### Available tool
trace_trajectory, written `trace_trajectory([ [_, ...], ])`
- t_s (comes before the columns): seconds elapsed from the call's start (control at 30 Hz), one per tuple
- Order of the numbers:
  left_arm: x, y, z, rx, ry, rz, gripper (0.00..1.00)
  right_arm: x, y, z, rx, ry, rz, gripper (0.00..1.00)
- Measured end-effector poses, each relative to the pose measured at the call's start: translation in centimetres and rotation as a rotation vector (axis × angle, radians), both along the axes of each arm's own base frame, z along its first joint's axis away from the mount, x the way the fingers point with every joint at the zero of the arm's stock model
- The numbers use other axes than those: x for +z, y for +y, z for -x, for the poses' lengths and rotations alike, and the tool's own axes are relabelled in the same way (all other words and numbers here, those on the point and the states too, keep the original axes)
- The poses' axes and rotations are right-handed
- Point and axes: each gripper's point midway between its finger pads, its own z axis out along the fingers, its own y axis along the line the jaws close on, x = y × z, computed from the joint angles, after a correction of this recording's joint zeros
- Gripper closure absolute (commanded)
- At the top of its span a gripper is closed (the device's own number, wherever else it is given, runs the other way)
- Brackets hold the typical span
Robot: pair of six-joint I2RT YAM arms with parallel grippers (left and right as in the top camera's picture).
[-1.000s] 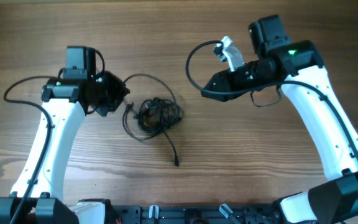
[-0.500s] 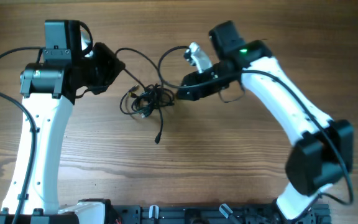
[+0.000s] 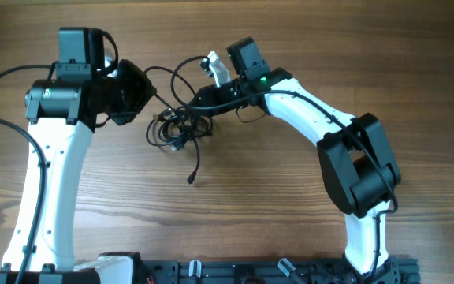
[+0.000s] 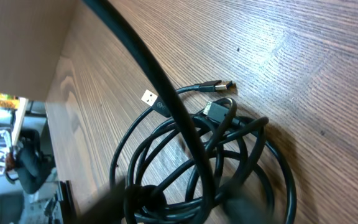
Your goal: Untangle cables
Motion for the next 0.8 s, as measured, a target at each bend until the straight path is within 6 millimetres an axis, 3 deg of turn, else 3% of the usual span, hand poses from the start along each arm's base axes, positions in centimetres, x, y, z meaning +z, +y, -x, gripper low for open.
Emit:
trace_trajectory([
  [0.07, 0.1, -0.5, 0.1, -0.015, 0.001, 0.025, 0.96, -0.3, -0.3, -0.1, -0.015, 0.01, 0.012, 0.96],
  [0.13, 0.1, -0.5, 0.1, -0.019, -0.001, 0.021, 0.8, -0.3, -0.9, -0.6, -0.032, 0.018, 0.016, 0.96],
  [0.17, -0.1, 0.0, 0.1, -0.013, 0.0, -0.005, 0.57, -0.1, -2.4, -1.3, -0.065, 0.035, 0.026, 0.96],
  [0.2, -0.2, 0.4, 0.1, -0.004, 0.003, -0.029, 0.2, 0.8, -3.6, -1.6, -0.092, 0.043, 0.03, 0.96],
  [0.23, -0.5, 0.9, 0.2, 0.007, 0.012, -0.057, 0.0, 2.7, -5.1, -2.2, -0.125, 0.025, 0.026, 0.96],
  [0.33, -1.9, 1.9, 0.4, 0.032, 0.065, -0.115, 0.0, 11.7, -9.2, -2.3, -0.23, -0.111, 0.003, 0.96],
  [0.4, -4.1, 2.2, 0.5, 0.034, 0.149, -0.135, 0.0, 16.2, -10.6, -1.2, -0.288, -0.204, 0.012, 0.96],
  [0.5, -7.0, 1.7, 0.6, 0.014, 0.245, -0.117, 0.0, 15.8, -11.5, -1.8, -0.373, -0.183, 0.058, 0.96],
  [0.57, -8.3, -0.3, 0.9, -0.08, 0.281, -0.042, 0.0, 17.0, -10.4, -1.7, -0.334, -0.186, -0.023, 0.96],
  [0.67, -8.8, -2.0, 1.0, -0.156, 0.291, 0.026, 0.0, 17.3, -10.5, -3.2, -0.441, -0.21, -0.004, 0.96],
  [0.73, -8.6, -2.5, 1.3, -0.181, 0.295, 0.048, 0.0, 17.9, -9.5, -2.6, -0.397, -0.195, -0.051, 0.96],
  [0.8, -8.6, -2.6, 1.3, -0.187, 0.293, 0.051, 0.0, 17.2, -10.5, -3.1, -0.451, -0.207, 0.009, 0.96],
])
